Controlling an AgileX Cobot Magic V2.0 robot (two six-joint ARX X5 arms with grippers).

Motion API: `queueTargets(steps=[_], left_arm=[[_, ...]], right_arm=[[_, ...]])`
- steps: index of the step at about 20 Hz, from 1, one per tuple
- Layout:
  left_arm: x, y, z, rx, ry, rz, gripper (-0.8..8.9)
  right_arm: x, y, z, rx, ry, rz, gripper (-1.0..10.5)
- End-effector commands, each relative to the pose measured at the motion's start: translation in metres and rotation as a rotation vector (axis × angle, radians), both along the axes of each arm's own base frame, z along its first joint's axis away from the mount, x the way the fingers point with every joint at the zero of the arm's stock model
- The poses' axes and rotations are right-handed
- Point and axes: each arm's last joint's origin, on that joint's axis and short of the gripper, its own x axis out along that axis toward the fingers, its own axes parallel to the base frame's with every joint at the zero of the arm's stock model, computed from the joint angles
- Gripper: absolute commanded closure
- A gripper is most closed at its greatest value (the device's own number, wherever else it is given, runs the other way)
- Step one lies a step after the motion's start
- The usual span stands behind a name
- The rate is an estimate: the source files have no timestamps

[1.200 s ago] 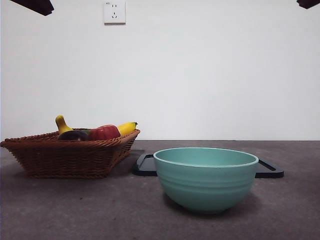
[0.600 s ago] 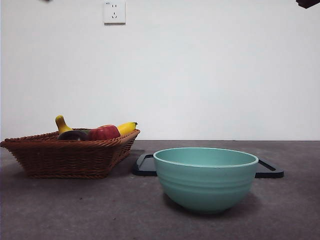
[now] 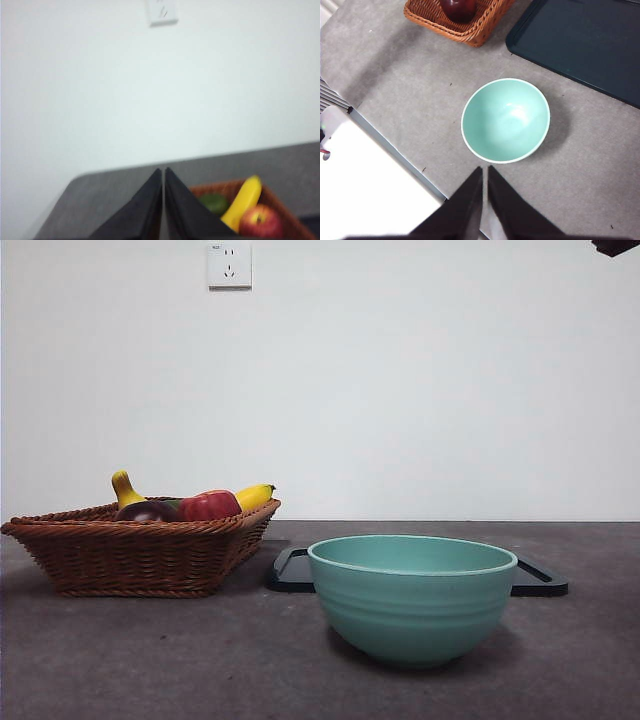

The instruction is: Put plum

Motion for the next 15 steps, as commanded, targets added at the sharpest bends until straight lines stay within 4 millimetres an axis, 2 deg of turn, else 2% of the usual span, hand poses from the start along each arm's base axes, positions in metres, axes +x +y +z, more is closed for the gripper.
queueTargets(steps=[1, 4, 7, 15], left_arm=[[-0.003, 0.003, -0.027, -0.003, 0.010, 0.045, 8.07], [-0.003, 0.004, -0.060, -0.018, 0.039, 0.060, 8.07], [-0.001, 0.005, -0.084, -0.033, 0.074, 0.065, 8.07], [0.003, 0.005, -0.121, -0.032, 0.193, 0.066, 8.07]], right_arm=[[0.000, 0.001, 0.005, 0.008, -0.023, 0.014, 9.4], [0.000, 0.001, 0.005, 0.008, -0.023, 0.014, 9.4], [0.000, 0.001, 0.005, 0.008, -0.023, 0.014, 9.4], [0.000, 0.001, 0.005, 0.008, -0.023, 0.014, 9.4]])
